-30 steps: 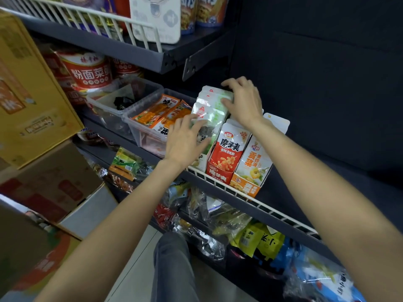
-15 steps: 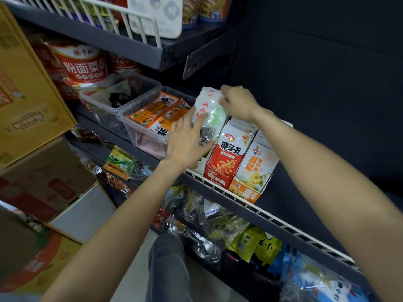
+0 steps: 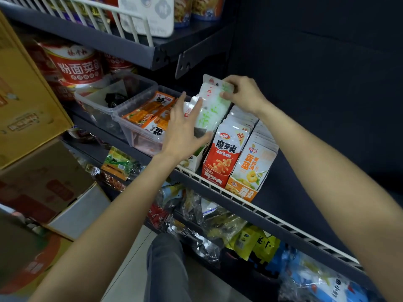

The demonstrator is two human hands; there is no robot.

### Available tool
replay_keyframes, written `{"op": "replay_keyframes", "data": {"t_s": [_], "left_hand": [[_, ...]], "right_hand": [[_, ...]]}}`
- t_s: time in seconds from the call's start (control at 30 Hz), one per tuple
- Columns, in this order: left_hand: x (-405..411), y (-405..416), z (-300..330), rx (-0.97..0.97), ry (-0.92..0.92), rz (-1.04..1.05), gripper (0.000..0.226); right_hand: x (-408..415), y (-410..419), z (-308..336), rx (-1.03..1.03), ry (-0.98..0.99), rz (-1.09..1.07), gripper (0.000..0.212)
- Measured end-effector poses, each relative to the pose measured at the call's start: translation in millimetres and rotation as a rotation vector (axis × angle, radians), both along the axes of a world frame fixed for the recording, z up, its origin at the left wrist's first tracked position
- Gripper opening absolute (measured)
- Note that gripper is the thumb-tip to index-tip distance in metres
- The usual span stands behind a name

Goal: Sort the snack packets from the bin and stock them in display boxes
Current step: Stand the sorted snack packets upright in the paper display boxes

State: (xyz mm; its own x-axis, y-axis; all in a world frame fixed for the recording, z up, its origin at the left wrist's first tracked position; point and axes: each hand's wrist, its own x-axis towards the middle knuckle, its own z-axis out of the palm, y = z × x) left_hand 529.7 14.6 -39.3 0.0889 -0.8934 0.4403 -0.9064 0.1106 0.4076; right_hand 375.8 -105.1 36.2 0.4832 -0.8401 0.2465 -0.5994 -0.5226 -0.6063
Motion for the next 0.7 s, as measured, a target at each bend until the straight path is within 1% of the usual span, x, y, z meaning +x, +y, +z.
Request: {"op": "replay_keyframes", "data": {"t_s": [0.1,0.17,0.27,0.37,0.43,0.5,0.57,0.63,0.7], "left_hand": [[-0.5,-7.0,-1.9,0.06,0.01,-0.016,0.077],[-1.1,-12.9,-5.5,0.058,-0.094,-0.038,0.072],[-2.4,-22.5,-11.7,0.072,-0.205,-0.057,0.063],[-1.4,-29.6,-20.2,0.107,-0.317,-0.064,0.058],[-1.1,-31.9,-23.8,0.136,-0.392,-0.058,0.058],[-1.0,-33.2,-20.6,0.127,-0.373,-0.063,0.058],[0.7,-35.2,-14.7,0.046,-0.284,-0.095,0.059],[4.0,-38.5,-7.7,-0.044,-0.214,-0.143,0.062],[5.7,-44.3,1.2,-0.071,-0.237,-0.199,0.068]], "right_hand": [[-3.8,0.1,1.1,-0.188,0.021,-0.078,0.027],[-7.3,0.9,-0.6,-0.295,0.015,-0.116,0.025],[-8.6,1.9,1.2,-0.363,0.058,-0.172,0.017],[-2.2,0.1,2.1,-0.385,0.222,-0.219,0.02],[0.3,-0.3,0.5,-0.402,0.278,-0.237,0.022],[-1.2,-1.0,0.8,-0.412,0.259,-0.247,0.02],[-5.6,-2.2,3.3,-0.344,0.164,-0.232,0.015],[-9.0,-2.3,5.9,-0.307,0.127,-0.194,0.011],[-10.2,-0.9,6.5,-0.324,0.142,-0.148,0.01]]}}
